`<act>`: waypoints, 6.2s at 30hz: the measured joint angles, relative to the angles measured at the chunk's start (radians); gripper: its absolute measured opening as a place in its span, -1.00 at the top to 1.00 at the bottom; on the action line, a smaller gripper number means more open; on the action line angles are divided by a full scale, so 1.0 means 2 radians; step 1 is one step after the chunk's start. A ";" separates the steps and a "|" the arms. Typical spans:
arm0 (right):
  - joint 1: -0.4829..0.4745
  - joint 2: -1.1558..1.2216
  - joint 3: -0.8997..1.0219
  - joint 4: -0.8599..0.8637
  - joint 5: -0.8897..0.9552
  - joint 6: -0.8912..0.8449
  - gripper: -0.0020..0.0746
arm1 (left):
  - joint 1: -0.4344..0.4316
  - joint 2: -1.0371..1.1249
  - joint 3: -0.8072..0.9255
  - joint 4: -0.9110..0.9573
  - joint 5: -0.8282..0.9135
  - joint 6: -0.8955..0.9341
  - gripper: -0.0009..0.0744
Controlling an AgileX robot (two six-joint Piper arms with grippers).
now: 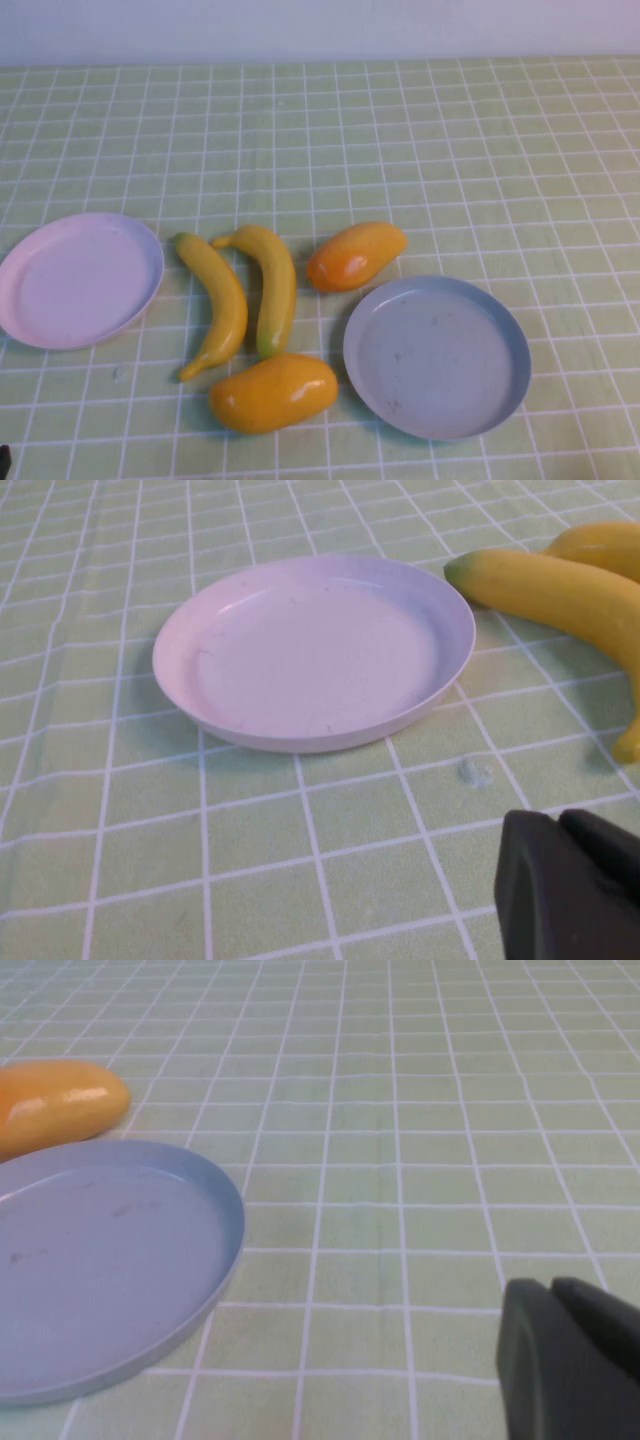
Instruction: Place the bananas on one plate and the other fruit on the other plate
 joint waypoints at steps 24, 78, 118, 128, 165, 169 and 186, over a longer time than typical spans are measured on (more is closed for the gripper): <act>0.000 0.000 0.000 0.000 0.000 0.000 0.99 | 0.000 0.000 0.000 0.018 0.000 0.000 0.99; 0.000 0.000 0.000 0.000 0.000 0.000 0.99 | -0.005 0.496 -0.389 -0.293 0.267 0.255 0.98; 0.000 0.000 0.000 0.000 0.000 0.000 0.99 | -0.325 0.787 -0.539 -0.030 0.225 0.236 -0.80; 0.000 0.000 0.000 0.000 0.000 0.000 0.99 | -0.325 0.827 -0.540 -0.003 0.210 0.232 -0.80; 0.000 0.000 0.000 0.000 0.000 0.000 0.99 | -0.325 0.849 -0.556 0.012 0.242 0.207 -0.49; 0.000 0.000 0.000 0.000 0.000 0.000 0.99 | -0.321 0.791 -0.584 0.038 0.266 0.152 -0.49; 0.000 0.000 0.000 0.000 0.000 0.000 0.99 | -0.039 0.846 -0.631 0.111 0.248 0.026 -0.49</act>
